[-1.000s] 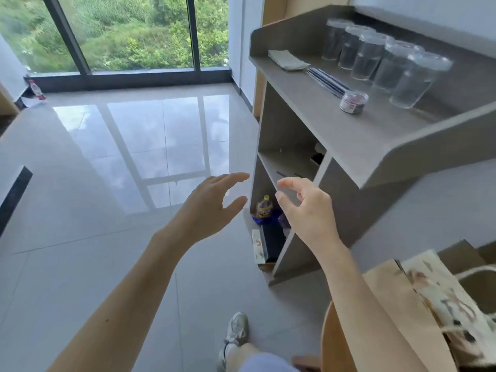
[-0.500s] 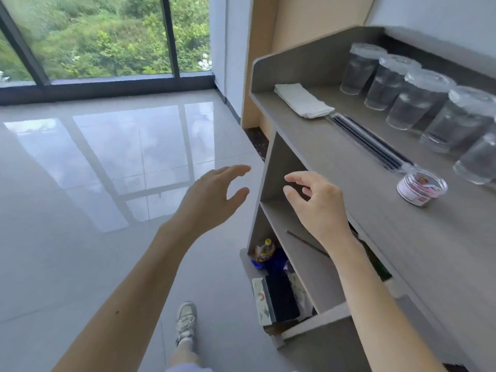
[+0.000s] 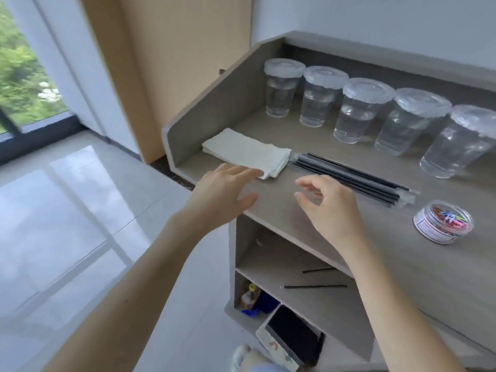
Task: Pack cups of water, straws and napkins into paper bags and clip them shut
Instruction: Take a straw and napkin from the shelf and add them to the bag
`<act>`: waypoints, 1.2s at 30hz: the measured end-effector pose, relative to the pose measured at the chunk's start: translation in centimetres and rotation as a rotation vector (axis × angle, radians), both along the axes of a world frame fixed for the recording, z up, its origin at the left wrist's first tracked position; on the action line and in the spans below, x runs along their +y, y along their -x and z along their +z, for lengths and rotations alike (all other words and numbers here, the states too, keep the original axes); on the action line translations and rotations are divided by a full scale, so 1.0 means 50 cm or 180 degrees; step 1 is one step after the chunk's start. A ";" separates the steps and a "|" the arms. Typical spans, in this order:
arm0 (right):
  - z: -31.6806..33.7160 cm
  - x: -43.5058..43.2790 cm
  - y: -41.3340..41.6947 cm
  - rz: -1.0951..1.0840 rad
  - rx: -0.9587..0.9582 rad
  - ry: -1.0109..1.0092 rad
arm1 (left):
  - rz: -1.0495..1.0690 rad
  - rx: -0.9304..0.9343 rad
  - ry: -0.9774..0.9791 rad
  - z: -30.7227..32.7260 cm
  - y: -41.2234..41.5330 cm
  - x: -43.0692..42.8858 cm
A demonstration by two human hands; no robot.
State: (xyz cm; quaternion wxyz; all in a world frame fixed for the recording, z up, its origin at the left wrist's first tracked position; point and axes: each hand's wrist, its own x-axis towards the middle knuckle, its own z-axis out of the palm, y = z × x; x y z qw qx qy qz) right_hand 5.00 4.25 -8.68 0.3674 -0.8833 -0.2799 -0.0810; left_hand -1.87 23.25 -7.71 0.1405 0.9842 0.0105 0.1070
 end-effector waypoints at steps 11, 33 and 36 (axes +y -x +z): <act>-0.035 0.044 -0.120 -0.0691 -0.0093 0.0586 | -0.0631 0.0178 0.0244 -0.018 -0.174 0.079; -0.042 0.052 -0.106 -0.1009 -0.0405 0.0924 | -0.1714 0.0018 0.0346 -0.039 -0.221 0.133; -0.038 0.059 -0.101 -0.1100 -0.0371 0.1013 | -0.1943 -0.0155 0.0396 -0.047 -0.223 0.145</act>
